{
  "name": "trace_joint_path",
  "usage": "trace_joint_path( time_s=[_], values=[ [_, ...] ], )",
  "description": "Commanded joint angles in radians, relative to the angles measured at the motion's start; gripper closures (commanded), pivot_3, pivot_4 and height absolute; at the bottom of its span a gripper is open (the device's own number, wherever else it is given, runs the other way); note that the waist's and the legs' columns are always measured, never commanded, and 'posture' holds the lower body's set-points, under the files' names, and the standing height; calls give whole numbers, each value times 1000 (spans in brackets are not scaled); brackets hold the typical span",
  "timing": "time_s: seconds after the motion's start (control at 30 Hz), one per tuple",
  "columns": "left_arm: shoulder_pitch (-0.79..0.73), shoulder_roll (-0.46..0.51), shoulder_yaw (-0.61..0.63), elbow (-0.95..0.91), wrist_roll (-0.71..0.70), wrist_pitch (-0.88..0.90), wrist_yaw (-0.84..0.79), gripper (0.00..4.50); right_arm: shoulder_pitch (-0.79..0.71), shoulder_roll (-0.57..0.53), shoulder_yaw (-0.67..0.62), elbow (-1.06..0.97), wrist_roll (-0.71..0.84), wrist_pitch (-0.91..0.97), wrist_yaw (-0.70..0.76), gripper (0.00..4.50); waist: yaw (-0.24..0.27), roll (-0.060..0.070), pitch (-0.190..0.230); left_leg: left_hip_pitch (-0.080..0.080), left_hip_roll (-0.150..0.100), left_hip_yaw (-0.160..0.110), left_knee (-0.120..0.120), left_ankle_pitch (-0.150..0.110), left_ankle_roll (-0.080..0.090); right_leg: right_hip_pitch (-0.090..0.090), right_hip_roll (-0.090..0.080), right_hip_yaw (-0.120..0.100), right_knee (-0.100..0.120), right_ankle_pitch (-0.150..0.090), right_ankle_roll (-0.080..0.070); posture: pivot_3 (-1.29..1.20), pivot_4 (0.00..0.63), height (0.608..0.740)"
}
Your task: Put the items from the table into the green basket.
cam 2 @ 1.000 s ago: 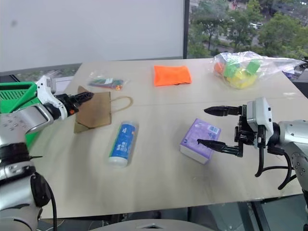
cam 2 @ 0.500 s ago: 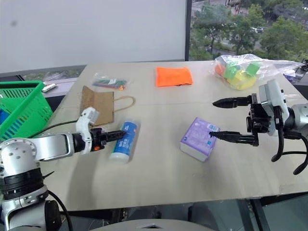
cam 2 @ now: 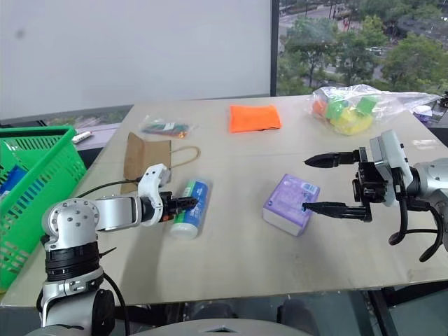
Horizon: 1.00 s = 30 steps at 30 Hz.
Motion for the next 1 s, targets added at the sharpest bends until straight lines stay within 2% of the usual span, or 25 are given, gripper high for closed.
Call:
trace_joint_path(
  time_s=[0.03, 0.13, 0.17, 0.3, 0.4, 0.5, 0.6, 0.83, 0.9, 1.0],
  values=[
    [16, 7, 76, -70, -2, -41, -50, 2946, -30, 12, -5, -14, 7, -15, 0, 0, 0, -2, 3, 0, 0, 0, 0, 0, -1, 0, 0, 0, 0, 1, 0, 54, 0, 740],
    [12, 55, 180, -144, 5, -129, -87, 2946, -50, 32, 8, -8, 7, -20, 0, 0, 4, -15, 11, -4, 4, -3, 2, 3, -6, -8, 2, -1, 1, 5, 0, 86, 0, 740],
    [14, 78, 205, -164, 29, -192, -105, 2946, -60, 41, 14, -5, 12, -18, 0, 0, 4, -16, 11, -6, 5, -4, 2, 4, -7, -11, 1, -2, 1, 5, -1, 97, 0, 740],
    [2, 204, 224, -167, 222, -465, -131, 2946, -118, 97, 41, 14, 32, -13, -4, 0, 9, -20, 14, -9, 7, -3, 0, 4, -8, -15, -2, -2, -1, 5, -2, 122, 0, 740],
    [-12, 317, 194, -143, 402, -639, -118, 2946, -157, 130, 61, 24, 33, -10, 1, 0, 20, -22, 14, -20, 6, -4, 0, 4, -8, -26, -3, -3, -1, 5, -2, 151, 0, 740],
    [-31, 458, 219, -29, 580, -776, -90, 2946, -191, 148, 73, 34, 41, 3, 7, 0, 39, -22, 15, -23, 5, -5, -1, 3, -7, -28, -5, -4, -5, 5, -2, 175, 0, 740],
    [-47, 555, 272, 140, 673, -845, -75, 2946, -211, 160, 86, 55, 33, 0, 16, 0, 43, -23, 16, -23, 3, -6, -2, 3, -7, -28, -4, -5, -6, 5, -2, 194, 0, 740],
    [-42, 646, 317, 463, 776, -956, -110, 2946, -230, 191, 82, 30, 54, 7, 3, 0, 64, -23, 16, -23, 2, -7, -2, 3, -7, -28, -4, -7, -4, 5, -1, 186, 0, 740],
    [-45, 651, 322, 528, 771, -975, -147, 1964, -230, 191, 82, 25, 58, 11, 5, 0, 70, -25, 15, -23, 2, -8, -2, 3, -7, -28, -4, -8, -4, 5, -1, 182, 0, 740],
    [-42, 649, 312, 574, 748, -1006, -234, 844, -224, 188, 83, 31, 49, 5, 9, 0, 75, -29, 13, -23, 1, -9, -2, 3, -7, -27, -5, -9, -3, 5, -1, 176, 0, 740]
  ],
)
